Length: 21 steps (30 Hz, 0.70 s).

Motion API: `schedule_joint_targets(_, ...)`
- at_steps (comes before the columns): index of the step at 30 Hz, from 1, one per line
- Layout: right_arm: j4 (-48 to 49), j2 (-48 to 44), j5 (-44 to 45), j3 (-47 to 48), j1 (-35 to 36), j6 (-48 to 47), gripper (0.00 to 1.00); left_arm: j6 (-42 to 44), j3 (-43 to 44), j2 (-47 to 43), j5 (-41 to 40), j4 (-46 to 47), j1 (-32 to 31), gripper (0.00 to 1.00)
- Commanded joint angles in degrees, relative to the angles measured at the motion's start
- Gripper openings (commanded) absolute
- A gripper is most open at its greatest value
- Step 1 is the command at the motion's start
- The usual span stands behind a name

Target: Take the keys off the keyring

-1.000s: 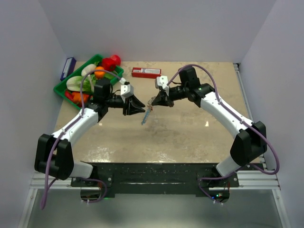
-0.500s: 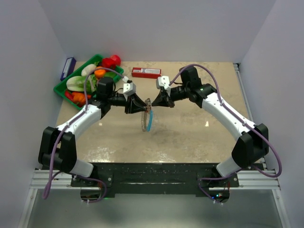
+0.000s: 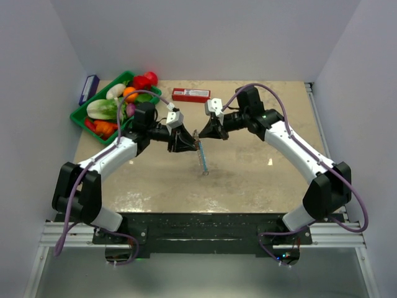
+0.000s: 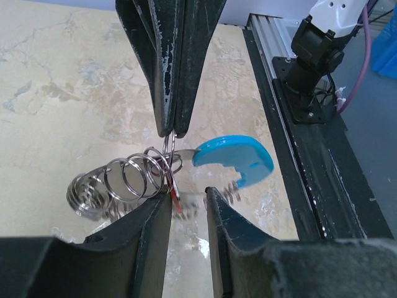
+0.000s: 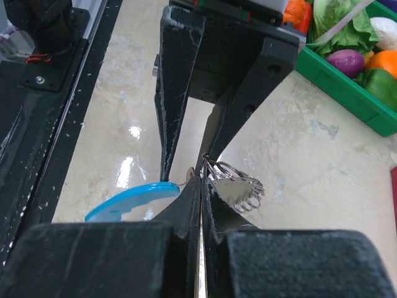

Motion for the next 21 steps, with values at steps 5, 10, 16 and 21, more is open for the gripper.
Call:
schedule_joint_targets(5,2.51,-3.78,-1.81,0.1,-0.32,0.48,0.0,-5.19,0.59,0.73,-5.05,8.91,-1.2,0.32)
schedule_joint_targets(10,2.51,-3.96,-1.37,-0.25,-0.32,0.13,0.0,-6.16,-0.02,0.38,-6.73,10.14,-1.2,0.15)
schedule_joint_targets(16,2.69,-4.14,-0.58,-0.95,-0.41,-0.31,0.0,-6.51,-0.03,0.38,-7.52,10.32,-1.2,0.01)
schedule_joint_targets(21,2.69,-4.05,0.82,-1.39,-0.49,-0.83,0.0,-5.11,0.41,-0.41,-8.05,8.31,-1.2,0.0)
